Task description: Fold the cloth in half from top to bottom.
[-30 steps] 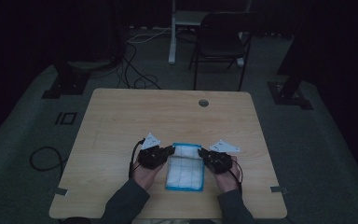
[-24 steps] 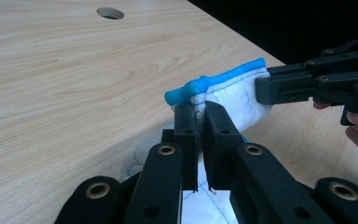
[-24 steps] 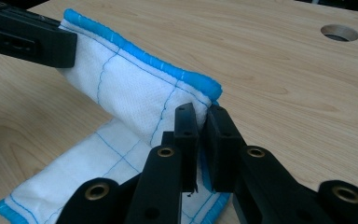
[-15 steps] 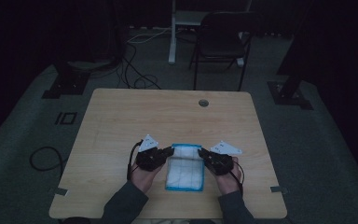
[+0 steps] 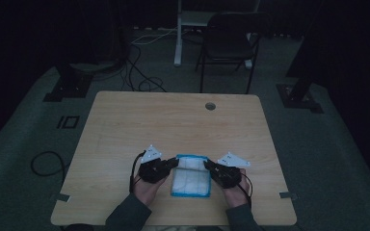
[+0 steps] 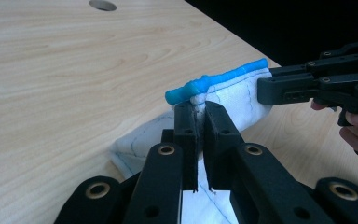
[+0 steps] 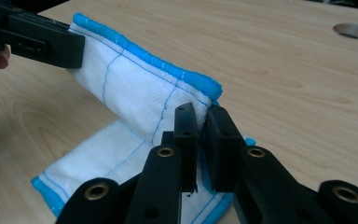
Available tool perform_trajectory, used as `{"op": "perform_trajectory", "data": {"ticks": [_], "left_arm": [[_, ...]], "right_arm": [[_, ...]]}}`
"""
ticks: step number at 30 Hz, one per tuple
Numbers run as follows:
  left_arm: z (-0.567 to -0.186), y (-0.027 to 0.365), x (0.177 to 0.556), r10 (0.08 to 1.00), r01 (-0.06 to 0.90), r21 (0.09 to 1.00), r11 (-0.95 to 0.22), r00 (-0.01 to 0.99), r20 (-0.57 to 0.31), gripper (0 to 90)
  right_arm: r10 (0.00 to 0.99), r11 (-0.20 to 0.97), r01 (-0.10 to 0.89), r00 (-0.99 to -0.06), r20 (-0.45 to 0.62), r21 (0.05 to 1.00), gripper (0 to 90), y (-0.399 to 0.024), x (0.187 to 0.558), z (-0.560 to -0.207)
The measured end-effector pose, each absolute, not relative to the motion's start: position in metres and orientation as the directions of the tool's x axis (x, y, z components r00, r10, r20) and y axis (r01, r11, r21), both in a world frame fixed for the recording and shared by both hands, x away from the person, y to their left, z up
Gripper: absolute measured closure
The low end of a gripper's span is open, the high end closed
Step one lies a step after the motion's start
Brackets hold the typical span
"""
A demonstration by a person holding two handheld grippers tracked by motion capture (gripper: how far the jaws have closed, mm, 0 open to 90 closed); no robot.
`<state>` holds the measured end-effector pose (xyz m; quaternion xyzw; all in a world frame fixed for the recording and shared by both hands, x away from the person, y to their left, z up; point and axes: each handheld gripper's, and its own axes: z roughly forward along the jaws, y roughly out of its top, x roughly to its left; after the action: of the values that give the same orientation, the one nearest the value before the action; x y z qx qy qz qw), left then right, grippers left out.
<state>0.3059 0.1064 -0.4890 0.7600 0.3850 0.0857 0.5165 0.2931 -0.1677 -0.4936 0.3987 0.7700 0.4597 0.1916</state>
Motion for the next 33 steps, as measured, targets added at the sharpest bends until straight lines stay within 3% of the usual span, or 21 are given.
{"op": "perform_trajectory", "data": {"ticks": [10,33], "left_arm": [[-0.483,0.107,0.298,0.666,0.479,0.861,-0.17,0.7,-0.258,85.4],[-0.509,0.11,0.28,0.662,0.536,0.826,-0.171,0.684,-0.306,84.8]], "right_arm": [[0.788,0.254,0.425,-0.612,0.069,0.869,84.4,-0.169,0.286,-0.49],[0.779,0.271,0.472,-0.62,0.097,0.839,84.2,-0.168,0.276,-0.511]]}}
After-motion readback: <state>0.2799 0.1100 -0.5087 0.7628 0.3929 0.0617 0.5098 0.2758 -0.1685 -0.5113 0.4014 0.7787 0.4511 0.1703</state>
